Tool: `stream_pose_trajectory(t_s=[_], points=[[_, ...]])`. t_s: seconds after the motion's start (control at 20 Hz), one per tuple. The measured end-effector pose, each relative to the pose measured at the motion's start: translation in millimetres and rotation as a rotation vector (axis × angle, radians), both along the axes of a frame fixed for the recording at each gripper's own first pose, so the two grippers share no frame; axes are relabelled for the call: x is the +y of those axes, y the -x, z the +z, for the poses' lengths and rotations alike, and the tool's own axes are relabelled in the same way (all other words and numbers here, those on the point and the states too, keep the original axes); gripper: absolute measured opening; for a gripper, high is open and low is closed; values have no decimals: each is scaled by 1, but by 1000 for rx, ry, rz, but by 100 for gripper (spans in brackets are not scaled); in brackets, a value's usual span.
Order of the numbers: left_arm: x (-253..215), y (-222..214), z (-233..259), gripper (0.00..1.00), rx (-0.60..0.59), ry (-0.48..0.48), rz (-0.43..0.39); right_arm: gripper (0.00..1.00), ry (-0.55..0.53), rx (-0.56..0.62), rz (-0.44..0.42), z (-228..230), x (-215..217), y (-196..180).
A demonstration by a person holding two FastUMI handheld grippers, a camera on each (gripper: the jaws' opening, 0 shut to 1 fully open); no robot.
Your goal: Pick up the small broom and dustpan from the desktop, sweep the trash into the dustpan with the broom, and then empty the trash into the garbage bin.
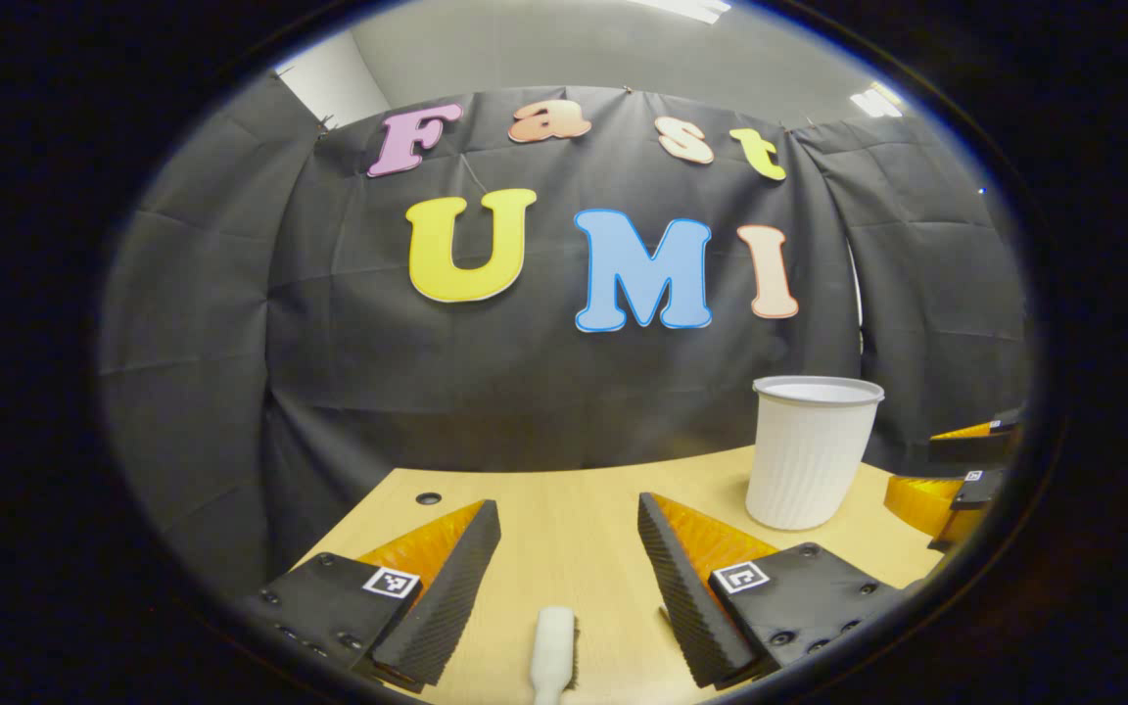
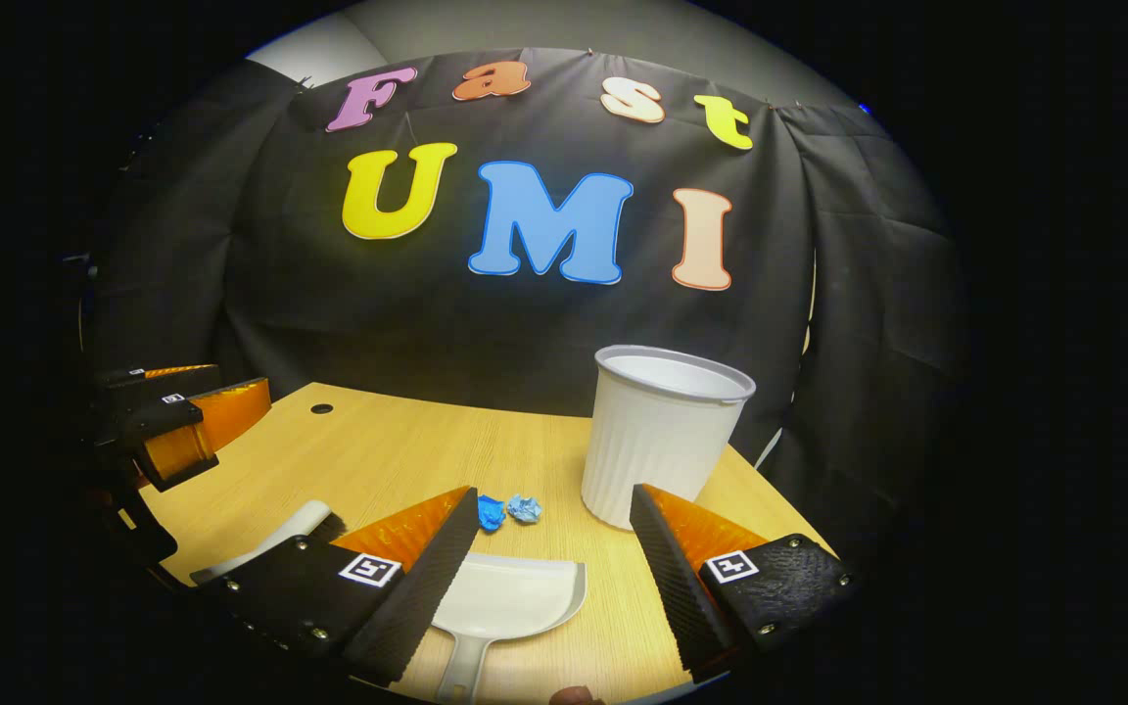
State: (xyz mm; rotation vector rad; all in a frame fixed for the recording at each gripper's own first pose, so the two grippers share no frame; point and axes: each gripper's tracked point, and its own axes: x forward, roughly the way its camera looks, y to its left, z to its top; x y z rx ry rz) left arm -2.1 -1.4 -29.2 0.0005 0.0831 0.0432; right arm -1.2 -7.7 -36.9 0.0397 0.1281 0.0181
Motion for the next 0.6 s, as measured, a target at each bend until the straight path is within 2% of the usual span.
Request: stream_pose_trajectory(t_s=[0.2, 0.4, 0.6], points=[[-3, 5, -31, 95, 101, 28, -13, 98, -54, 95, 28, -25, 6, 2], [-8, 7, -73, 94, 236, 76, -40, 98, -64, 214, 55, -55, 12, 5], [-1, 14, -113, 94, 368, 62, -36, 98, -60, 320, 82, -81, 20, 8]])
